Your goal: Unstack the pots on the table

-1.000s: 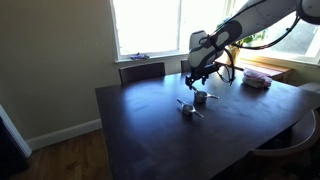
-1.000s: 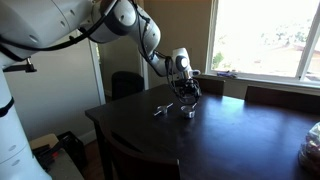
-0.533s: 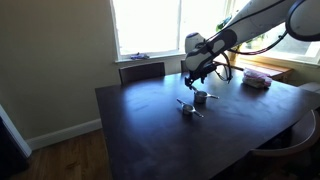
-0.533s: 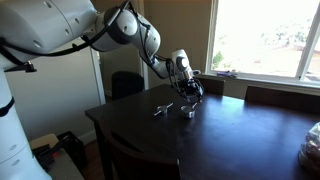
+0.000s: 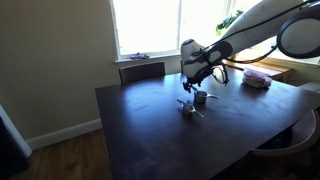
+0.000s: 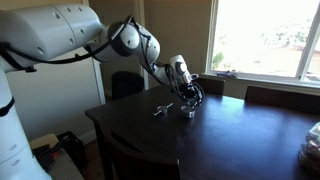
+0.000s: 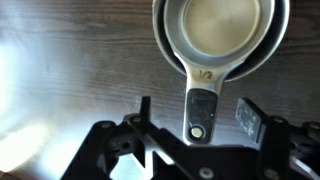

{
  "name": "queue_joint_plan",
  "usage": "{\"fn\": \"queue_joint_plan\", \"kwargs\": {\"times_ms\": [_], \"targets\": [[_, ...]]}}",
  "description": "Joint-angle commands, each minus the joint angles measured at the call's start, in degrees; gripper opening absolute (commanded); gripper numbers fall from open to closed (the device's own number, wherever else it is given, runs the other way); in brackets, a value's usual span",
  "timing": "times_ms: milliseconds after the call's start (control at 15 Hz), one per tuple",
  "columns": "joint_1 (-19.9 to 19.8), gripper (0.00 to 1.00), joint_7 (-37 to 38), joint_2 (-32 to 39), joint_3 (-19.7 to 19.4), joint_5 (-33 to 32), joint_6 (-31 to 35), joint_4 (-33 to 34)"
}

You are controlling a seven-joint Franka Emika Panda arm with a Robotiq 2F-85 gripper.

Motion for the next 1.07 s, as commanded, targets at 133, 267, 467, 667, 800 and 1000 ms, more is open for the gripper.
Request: {"fn": "queue_joint_plan", "kwargs": {"times_ms": [133,267,467,667,800,1000], "targets": [[1.2,0.51,-0.2,3.1,-1.9,-1.4,-2.6,4.8],[1.4,0.38,-0.3,3.5,-2.3,-1.7,-2.6,5.4],[1.6,0.18,0.1,3.1,-2.4,-2.7,-2.3,5.1],[1.9,0.05,0.2,3.0,-2.6,-3.9,-1.9,5.0],[2.2,0.04,0.2,2.9,-2.8,-4.6,-1.6,4.8],[2.5,0.06,0.3,2.6,-2.8,-5.4,-1.2,4.5]]}}
